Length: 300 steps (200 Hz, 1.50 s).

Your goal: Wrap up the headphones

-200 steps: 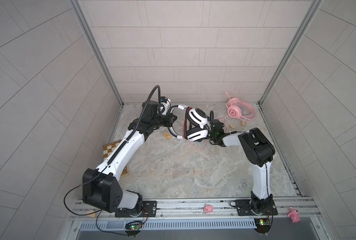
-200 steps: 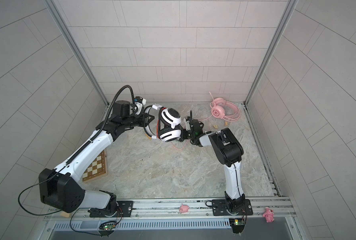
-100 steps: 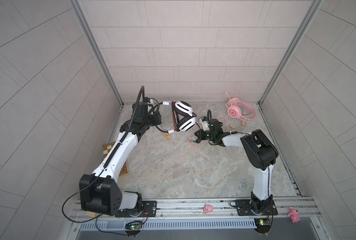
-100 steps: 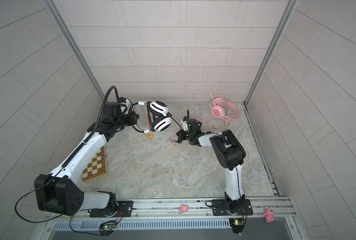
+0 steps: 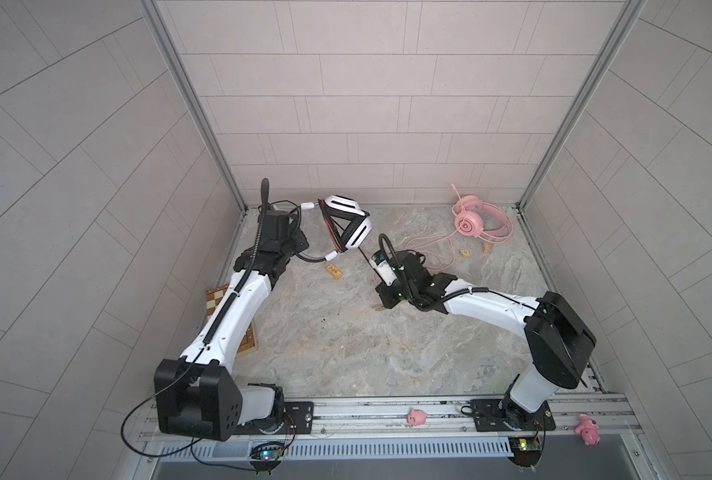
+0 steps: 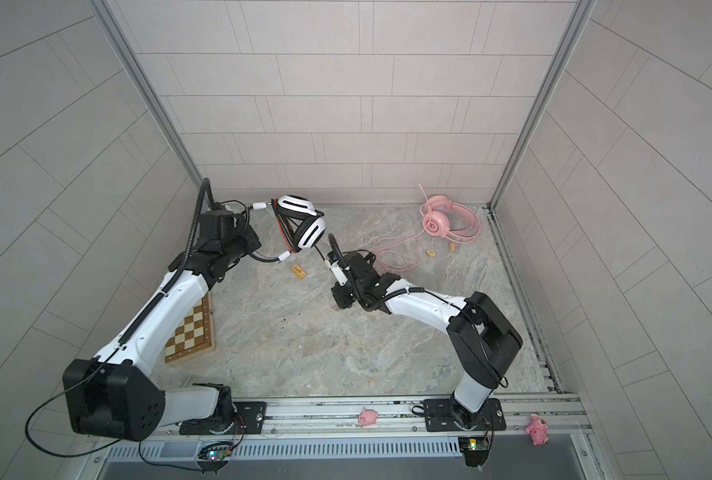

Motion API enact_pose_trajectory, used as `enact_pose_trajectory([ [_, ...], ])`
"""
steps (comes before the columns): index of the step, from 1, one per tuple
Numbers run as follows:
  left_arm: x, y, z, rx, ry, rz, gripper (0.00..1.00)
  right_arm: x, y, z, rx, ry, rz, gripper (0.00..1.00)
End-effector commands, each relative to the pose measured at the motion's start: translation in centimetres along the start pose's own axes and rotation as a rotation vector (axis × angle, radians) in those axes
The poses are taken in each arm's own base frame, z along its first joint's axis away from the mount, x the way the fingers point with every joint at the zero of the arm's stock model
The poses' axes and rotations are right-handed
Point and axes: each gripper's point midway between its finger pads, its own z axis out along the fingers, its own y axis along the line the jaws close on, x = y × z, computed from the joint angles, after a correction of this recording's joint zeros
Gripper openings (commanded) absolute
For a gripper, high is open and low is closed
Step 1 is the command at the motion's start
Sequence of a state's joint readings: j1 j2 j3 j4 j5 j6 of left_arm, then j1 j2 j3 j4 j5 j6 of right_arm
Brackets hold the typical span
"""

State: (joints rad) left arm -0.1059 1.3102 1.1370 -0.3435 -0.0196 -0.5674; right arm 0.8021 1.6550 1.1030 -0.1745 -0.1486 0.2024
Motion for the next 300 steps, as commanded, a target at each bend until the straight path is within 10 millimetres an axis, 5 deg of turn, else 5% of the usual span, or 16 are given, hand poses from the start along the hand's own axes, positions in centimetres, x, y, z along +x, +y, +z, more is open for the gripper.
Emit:
enact_pose_trajectory([
  [1, -2.8, -0.3, -0.7, 0.012, -0.115, -0.091, 0.0, 2.0, 0.6, -1.8, 0.094, 0.074, -0.129, 0.04],
  [35, -2.4, 0.4, -0.1, -0.034, -0.091, -0.08, 0.0, -0.5, 2.5, -4.9, 0.11, -0.075, -0.211, 0.04],
  [91, -1.8, 0.5, 0.5, -0.092, -0.049, -0.002, 0.0, -6.3, 1.7, -11.5, 0.216, -0.213, -0.331, 0.04],
  [194, 4.9, -7.2, 1.8, -0.04, 0.153, 0.434, 0.0, -14.4, -3.9, -18.2, 0.559, -0.209, -0.57, 0.05],
  [263, 11.7, -13.6, 0.0, 0.221, 0.332, 0.672, 0.0, -15.4, -9.7, -21.1, 0.756, -0.195, -0.59, 0.07],
  [300, 13.9, -15.5, -1.4, 0.375, 0.429, 0.713, 0.0, -15.5, -11.4, -20.5, 0.72, -0.233, -0.563, 0.07],
])
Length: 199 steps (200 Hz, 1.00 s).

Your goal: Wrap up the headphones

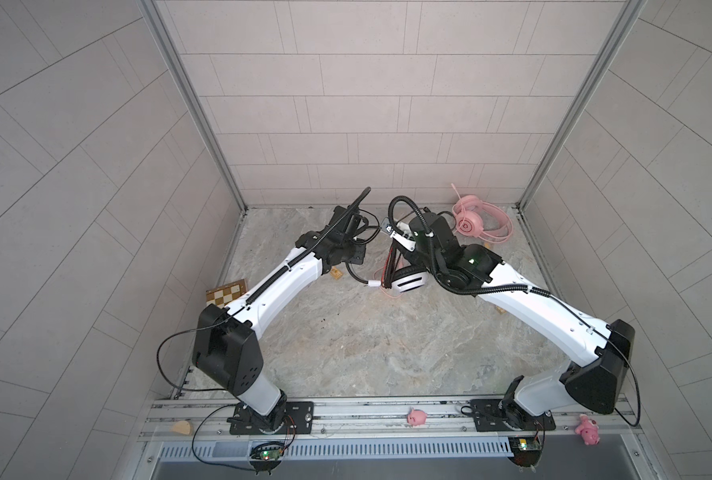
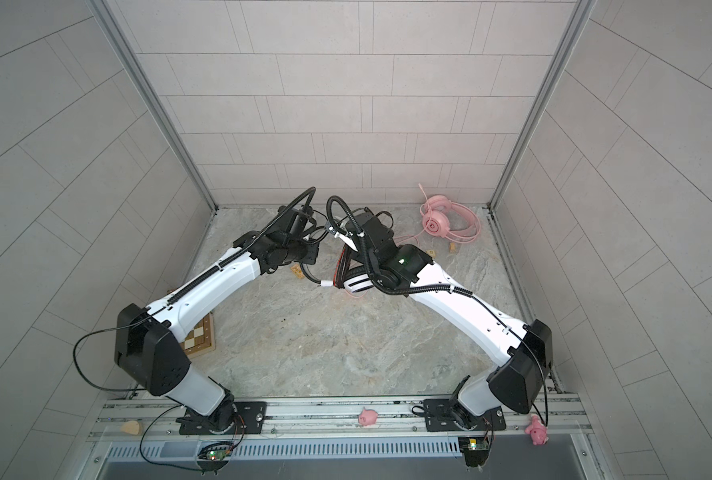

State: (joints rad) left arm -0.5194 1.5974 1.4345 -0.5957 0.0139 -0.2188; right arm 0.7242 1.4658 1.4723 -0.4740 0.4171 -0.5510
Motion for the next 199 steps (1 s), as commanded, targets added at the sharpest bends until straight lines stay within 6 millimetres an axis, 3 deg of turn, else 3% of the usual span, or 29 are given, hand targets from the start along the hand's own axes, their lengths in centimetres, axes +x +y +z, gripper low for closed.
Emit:
enact_pose_trajectory([
  [1, 1.0, -2.6, -0.7, 0.152, 0.059, 0.092, 0.0, -1.4, -3.9, -1.3, 0.086, -0.107, 0.089, 0.07],
  [63, 1.5, -6.0, -1.5, 0.339, 0.065, 0.157, 0.0, -0.3, -4.0, 1.2, -0.044, -0.222, 0.204, 0.1],
  [134, 1.3, -5.2, -2.0, 0.293, 0.049, 0.176, 0.0, -0.3, -3.8, 1.5, -0.079, -0.276, 0.238, 0.14],
  [176, 1.1, -5.2, -2.2, 0.295, 0.038, 0.171, 0.0, 0.9, -3.0, 2.7, -0.088, -0.239, 0.253, 0.16],
  [199, 1.2, -4.8, -2.0, 0.269, 0.05, 0.177, 0.0, -0.2, -3.1, 2.1, -0.124, -0.291, 0.294, 0.14],
])
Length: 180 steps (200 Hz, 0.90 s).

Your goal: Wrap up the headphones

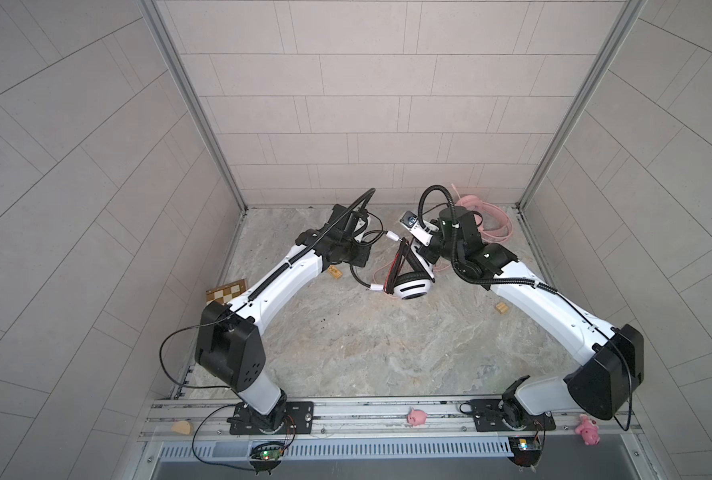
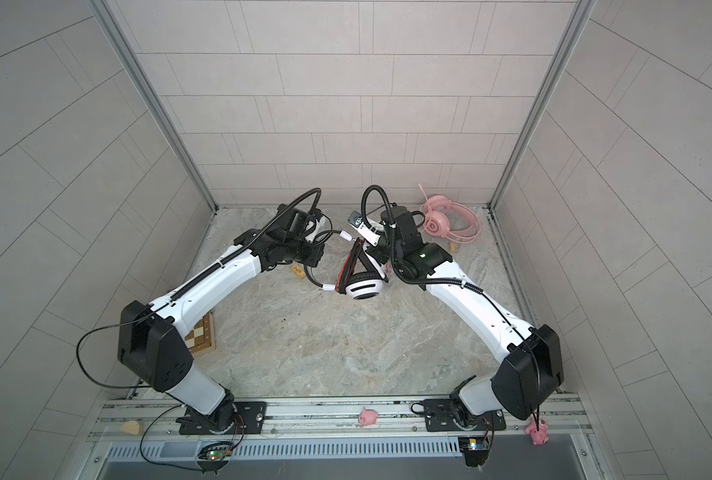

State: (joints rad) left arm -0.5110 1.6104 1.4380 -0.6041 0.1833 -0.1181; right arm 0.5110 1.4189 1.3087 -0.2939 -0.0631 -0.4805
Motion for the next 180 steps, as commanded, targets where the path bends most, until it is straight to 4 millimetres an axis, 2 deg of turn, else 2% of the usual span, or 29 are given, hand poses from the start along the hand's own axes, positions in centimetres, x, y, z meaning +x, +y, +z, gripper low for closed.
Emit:
enact_pose_trajectory([
  [1, 0.2, -2.7, -1.8, 0.11, 0.006, 0.086, 0.0, -3.0, -3.5, -1.1, 0.102, -0.124, 0.084, 0.14],
  [25, 0.2, -3.3, -1.7, 0.141, 0.007, 0.086, 0.0, -3.8, -4.0, -0.6, 0.108, -0.136, 0.075, 0.15],
  [48, 0.5, -3.2, -1.4, 0.131, 0.024, 0.09, 0.0, -3.8, -2.9, 0.1, 0.02, -0.091, 0.068, 0.16],
  [103, 0.2, -3.1, -1.8, 0.123, 0.005, 0.091, 0.0, 0.4, -2.7, 3.3, 0.069, 0.064, 0.049, 0.18],
  [140, 0.2, -3.0, -1.8, 0.125, 0.006, 0.082, 0.0, 1.7, -2.4, 3.6, 0.064, 0.098, 0.072, 0.3],
  [180, -0.1, -2.7, -1.9, 0.129, -0.004, 0.068, 0.0, 2.3, -2.7, 3.3, 0.085, 0.114, 0.085, 0.34],
])
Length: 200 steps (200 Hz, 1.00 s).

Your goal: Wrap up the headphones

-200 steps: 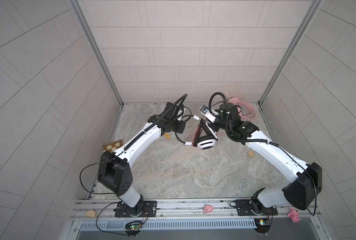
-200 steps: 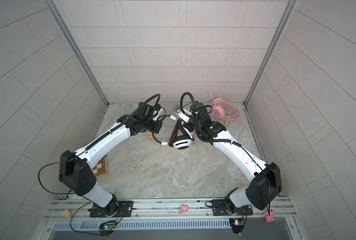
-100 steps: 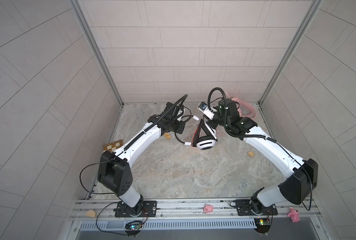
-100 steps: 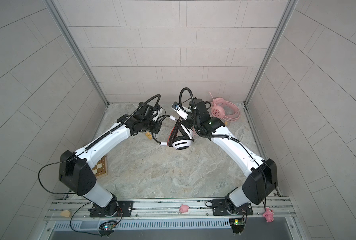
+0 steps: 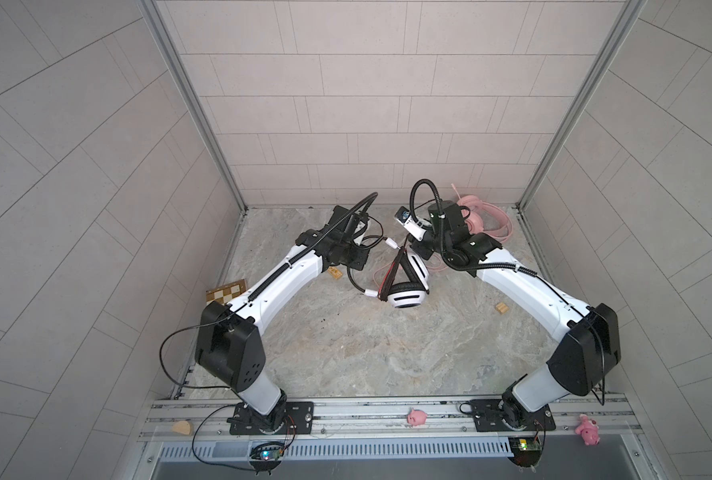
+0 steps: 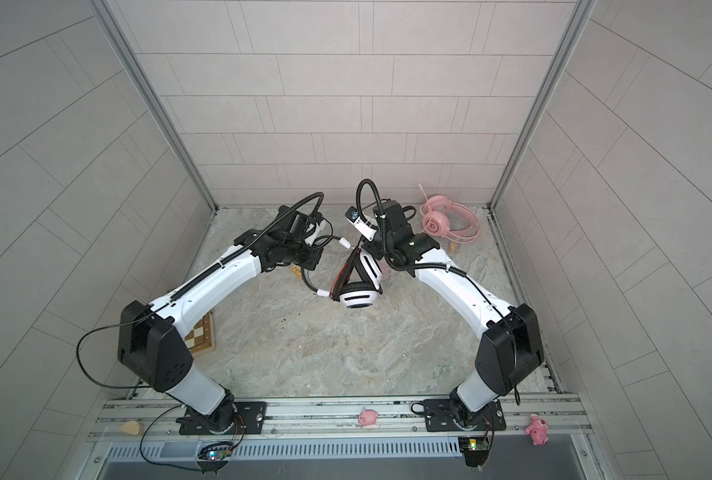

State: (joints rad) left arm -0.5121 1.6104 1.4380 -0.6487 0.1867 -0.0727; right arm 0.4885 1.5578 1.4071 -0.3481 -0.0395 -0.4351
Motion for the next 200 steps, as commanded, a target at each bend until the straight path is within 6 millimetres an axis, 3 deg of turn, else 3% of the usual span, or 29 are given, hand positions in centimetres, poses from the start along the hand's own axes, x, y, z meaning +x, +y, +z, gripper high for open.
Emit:
enact_pose_trajectory([
  [1, -1.2, -2.7, -1.9, 0.127, -0.052, 0.029, 0.0, 0.6, -2.3, -0.2, 0.095, 0.008, 0.039, 0.35],
  [96, -2.2, -0.5, -2.8, 0.131, -0.107, -0.066, 0.0, 2.6, -1.7, -0.1, 0.066, 0.015, 0.136, 0.46],
  [126, -2.2, 1.3, -2.8, 0.081, -0.114, -0.113, 0.0, 3.2, -1.8, -0.3, 0.068, 0.012, 0.196, 0.47],
  [148, -2.4, 3.0, -2.6, 0.055, -0.127, -0.184, 0.0, 4.3, -2.5, -0.4, 0.126, 0.038, 0.28, 0.57],
  [200, -2.7, 6.9, -2.7, 0.035, -0.172, -0.323, 0.0, 6.9, 1.0, 1.1, 0.031, 0.025, 0.532, 0.58],
])
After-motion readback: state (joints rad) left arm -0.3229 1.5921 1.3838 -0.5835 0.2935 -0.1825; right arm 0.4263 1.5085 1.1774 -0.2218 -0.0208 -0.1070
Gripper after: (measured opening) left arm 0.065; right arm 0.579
